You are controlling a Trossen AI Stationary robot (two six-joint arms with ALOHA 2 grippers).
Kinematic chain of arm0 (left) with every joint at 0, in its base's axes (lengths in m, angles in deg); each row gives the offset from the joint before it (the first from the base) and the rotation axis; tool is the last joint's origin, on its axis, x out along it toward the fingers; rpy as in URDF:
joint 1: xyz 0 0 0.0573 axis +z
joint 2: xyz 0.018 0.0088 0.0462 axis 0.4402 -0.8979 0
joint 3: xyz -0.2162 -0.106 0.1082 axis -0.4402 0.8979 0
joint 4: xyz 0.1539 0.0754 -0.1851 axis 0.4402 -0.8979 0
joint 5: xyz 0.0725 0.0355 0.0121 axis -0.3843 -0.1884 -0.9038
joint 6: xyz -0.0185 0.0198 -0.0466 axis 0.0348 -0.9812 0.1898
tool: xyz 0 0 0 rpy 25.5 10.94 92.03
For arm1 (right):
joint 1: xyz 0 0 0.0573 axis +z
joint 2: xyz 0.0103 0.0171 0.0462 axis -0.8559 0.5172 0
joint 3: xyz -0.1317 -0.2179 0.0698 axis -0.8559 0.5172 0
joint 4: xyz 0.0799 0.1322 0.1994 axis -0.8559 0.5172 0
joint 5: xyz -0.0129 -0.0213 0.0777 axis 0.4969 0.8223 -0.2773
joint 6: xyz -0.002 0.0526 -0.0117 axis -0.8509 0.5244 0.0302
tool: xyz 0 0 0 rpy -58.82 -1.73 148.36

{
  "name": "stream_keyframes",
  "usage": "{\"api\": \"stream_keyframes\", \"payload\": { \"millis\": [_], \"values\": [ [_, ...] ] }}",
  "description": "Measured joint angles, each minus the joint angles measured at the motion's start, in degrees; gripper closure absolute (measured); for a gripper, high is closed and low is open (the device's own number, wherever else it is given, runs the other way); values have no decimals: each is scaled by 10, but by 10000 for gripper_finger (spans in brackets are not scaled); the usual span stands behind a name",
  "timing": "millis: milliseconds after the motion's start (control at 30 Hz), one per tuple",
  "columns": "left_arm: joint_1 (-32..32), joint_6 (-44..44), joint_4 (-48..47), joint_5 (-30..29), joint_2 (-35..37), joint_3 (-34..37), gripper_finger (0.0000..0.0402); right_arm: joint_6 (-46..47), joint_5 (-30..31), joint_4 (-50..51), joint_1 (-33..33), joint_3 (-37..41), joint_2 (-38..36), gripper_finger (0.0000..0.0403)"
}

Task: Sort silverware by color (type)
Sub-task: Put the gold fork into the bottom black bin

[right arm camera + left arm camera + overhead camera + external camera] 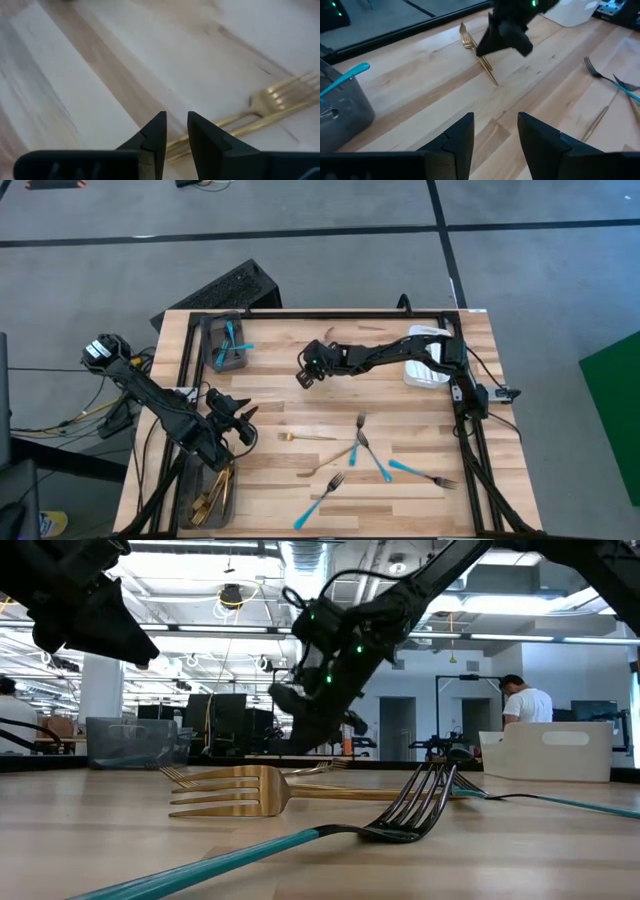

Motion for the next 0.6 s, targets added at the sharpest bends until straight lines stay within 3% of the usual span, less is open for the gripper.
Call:
{"api": "stream_keyframes", "payload": {
  "millis": [267,467,600],
  "values": [
    [2,-3,3,0,0,0,264,8,0,33,-8,-1,-2,304],
    [2,-3,4,1,0,0,264,9,-59,86,-8,-1,-2,304],
    [2,-9,7,1,0,0,264,-12,-57,120,15,-1,-5,304]
  ]
}}
